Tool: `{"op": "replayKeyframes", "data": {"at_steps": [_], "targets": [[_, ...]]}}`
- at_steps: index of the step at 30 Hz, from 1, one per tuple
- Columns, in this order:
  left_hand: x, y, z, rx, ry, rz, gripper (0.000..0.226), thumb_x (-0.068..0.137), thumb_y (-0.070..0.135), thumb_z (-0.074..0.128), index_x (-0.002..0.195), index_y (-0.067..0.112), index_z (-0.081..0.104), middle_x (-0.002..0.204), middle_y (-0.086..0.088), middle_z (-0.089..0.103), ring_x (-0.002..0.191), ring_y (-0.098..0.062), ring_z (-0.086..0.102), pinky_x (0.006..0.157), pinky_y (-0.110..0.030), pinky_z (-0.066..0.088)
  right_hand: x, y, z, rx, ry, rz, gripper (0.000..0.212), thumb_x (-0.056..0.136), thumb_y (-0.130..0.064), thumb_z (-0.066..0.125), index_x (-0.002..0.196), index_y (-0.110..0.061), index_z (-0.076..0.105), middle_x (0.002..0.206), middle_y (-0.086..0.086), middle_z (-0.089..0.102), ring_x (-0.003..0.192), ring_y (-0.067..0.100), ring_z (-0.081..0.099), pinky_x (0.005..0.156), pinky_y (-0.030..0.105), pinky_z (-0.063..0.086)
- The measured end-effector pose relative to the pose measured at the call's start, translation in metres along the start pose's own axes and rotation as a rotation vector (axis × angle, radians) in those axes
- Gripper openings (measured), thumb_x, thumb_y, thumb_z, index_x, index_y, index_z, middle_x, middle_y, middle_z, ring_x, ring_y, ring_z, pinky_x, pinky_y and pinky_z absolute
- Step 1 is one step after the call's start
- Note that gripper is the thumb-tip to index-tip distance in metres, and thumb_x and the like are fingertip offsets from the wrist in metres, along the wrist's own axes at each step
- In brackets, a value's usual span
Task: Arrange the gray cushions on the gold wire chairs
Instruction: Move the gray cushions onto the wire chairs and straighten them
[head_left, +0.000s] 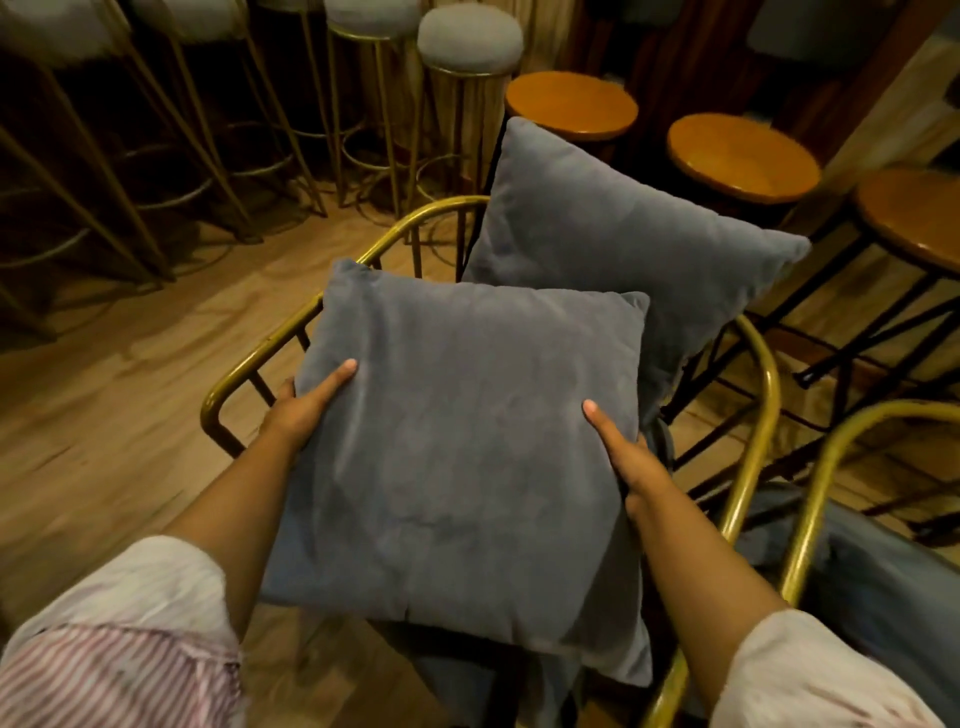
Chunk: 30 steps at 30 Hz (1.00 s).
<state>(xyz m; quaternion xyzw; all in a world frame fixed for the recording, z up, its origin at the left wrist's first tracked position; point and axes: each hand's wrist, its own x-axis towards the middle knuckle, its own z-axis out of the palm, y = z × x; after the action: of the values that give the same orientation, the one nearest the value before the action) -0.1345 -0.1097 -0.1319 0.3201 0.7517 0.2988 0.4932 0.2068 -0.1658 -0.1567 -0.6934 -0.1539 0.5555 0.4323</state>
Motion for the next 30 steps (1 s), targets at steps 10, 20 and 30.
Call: {"op": "replayKeyframes", "data": {"at_steps": [10, 20, 30], "targets": [[-0.148, 0.055, 0.008, -0.073, 0.004, 0.162, 0.123, 0.046, 0.079, 0.071, 0.149, 0.026, 0.027, 0.153, -0.006, 0.036, 0.136, -0.035, 0.039, 0.11, -0.052, 0.035, -0.12, -0.065, -0.095, 0.007, -0.05, -0.167, 0.11, 0.042, -0.057, 0.086, 0.137, -0.02, 0.047, 0.131, 0.005, 0.06, 0.112, 0.029, 0.06, 0.087, 0.042, 0.051], [-0.351, 0.052, 0.127, -0.099, -0.131, 0.367, 0.103, 0.067, 0.065, 0.07, 0.15, 0.024, 0.024, 0.154, -0.01, 0.033, 0.136, -0.038, 0.038, 0.108, -0.054, 0.035, -0.242, -0.039, -0.32, 0.064, 0.092, -0.265, 0.107, 0.052, -0.062, 0.08, 0.142, -0.022, 0.04, 0.138, 0.005, 0.054, 0.118, 0.031, 0.055, 0.092, 0.045, 0.048], [-0.446, 0.028, 0.286, 0.051, -0.393, 0.389, 0.109, 0.054, 0.065, 0.077, 0.136, 0.001, 0.046, 0.138, -0.019, 0.054, 0.119, -0.038, 0.055, 0.099, -0.048, 0.048, -0.293, -0.002, -0.516, 0.157, 0.305, -0.328, 0.095, 0.06, -0.057, 0.08, 0.14, -0.021, 0.043, 0.129, 0.001, 0.056, 0.118, 0.03, 0.055, 0.086, 0.039, 0.047]]}}
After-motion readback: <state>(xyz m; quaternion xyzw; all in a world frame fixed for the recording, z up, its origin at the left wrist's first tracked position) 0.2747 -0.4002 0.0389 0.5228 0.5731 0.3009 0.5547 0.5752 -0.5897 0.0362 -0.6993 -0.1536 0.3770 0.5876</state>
